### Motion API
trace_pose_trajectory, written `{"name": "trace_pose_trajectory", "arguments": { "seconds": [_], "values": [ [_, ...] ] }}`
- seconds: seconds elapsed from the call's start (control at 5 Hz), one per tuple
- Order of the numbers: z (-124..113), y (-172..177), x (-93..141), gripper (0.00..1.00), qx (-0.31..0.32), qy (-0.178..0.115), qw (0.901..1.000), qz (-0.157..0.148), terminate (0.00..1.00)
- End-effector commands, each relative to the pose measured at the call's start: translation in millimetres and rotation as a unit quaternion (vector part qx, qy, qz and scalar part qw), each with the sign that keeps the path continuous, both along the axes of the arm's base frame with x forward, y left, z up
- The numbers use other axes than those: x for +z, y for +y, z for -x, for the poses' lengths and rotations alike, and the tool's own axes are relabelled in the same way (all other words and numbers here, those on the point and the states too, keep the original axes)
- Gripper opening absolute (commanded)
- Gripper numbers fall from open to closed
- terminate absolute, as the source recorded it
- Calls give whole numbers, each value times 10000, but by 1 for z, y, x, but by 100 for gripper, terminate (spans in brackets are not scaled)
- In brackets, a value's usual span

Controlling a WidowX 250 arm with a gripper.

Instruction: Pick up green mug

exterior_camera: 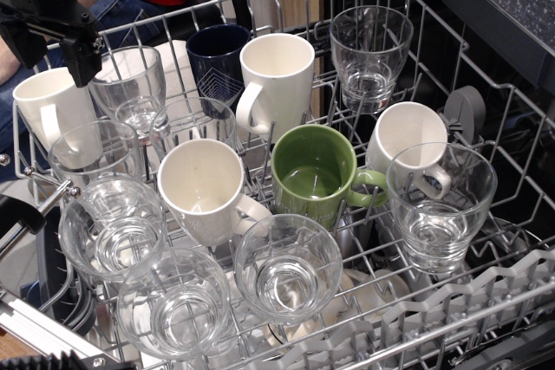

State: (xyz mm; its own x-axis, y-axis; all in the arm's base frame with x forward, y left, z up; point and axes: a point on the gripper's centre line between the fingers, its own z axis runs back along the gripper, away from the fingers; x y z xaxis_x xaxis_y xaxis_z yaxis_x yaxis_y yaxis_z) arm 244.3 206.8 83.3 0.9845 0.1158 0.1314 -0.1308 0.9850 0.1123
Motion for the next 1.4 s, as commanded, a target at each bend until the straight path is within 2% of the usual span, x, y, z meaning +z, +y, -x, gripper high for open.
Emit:
{"name": "trace_pose_trajectory", "arguments": {
  "seconds": [0.0, 0.2, 0.4, 0.6, 0.8, 1.0, 1.2],
  "values": [
    [0, 0, 0, 100, 0, 0, 10000, 0, 0],
    [-22, -29, 7, 100, 132, -56, 9982, 579, 0],
    [-37, -55, 7, 100, 168, -156, 9960, 864, 0],
    [-60, -91, -4, 100, 598, -379, 9947, 742, 0],
    [-74, -112, -16, 100, 735, -458, 9940, 663, 0],
    [-78, -129, -30, 100, 818, -401, 9935, 675, 0],
    [-82, -142, -46, 100, 1045, -389, 9926, 479, 0]
  ]
}}
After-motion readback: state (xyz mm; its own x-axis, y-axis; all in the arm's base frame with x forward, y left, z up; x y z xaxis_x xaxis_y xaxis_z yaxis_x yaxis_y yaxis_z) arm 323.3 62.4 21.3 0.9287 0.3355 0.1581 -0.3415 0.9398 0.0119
